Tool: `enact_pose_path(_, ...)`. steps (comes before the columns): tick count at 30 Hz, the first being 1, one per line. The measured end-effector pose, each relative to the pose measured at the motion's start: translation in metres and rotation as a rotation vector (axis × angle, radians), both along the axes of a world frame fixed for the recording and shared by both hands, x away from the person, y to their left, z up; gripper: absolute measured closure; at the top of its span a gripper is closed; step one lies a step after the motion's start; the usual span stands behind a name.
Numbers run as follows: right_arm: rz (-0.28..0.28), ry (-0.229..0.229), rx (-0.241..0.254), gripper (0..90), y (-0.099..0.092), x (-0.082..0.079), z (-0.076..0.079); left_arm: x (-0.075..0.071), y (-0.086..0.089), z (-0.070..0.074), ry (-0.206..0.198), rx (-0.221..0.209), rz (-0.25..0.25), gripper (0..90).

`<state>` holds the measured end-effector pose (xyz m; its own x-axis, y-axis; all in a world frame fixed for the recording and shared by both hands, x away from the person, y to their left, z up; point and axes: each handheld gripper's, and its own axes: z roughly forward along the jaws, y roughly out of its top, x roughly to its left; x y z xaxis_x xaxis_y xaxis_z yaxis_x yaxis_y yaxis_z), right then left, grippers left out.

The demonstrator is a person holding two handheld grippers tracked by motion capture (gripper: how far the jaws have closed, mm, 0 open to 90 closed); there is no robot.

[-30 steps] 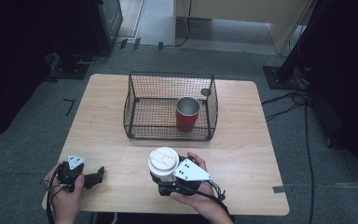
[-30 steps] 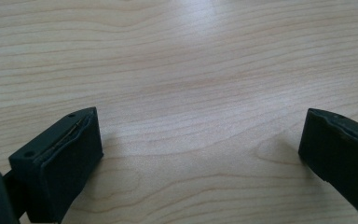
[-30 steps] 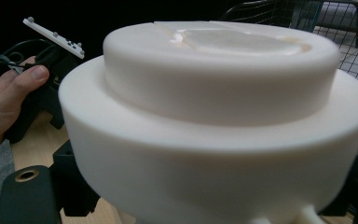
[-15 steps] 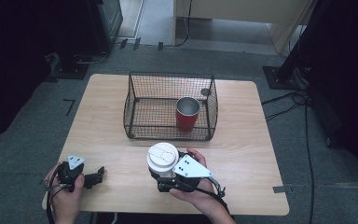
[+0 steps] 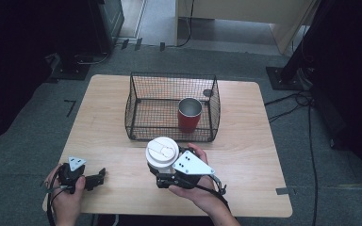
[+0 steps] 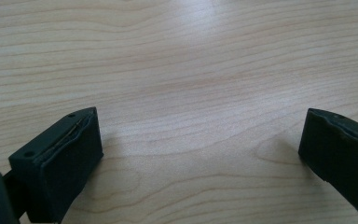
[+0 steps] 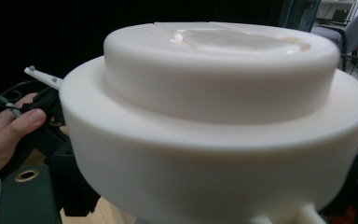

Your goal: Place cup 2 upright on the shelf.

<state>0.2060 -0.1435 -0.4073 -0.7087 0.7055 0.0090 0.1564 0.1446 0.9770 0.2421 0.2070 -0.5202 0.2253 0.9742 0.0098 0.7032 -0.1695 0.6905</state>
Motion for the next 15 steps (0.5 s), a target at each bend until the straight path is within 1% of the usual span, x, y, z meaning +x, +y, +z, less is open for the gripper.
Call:
enact_pose_path(7, -0.004, -0.022, 0.001, 16.2, 0.003, 0.004, 0.009, 0.000, 0.000, 0.000, 0.000, 0.000, 0.000, 0.1)
enact_pose_path(15, -0.023, -0.044, 0.023, 16.2, 0.006, 0.009, 0.017, 0.000, 0.000, 0.000, 0.000, 0.000, 0.001, 0.1)
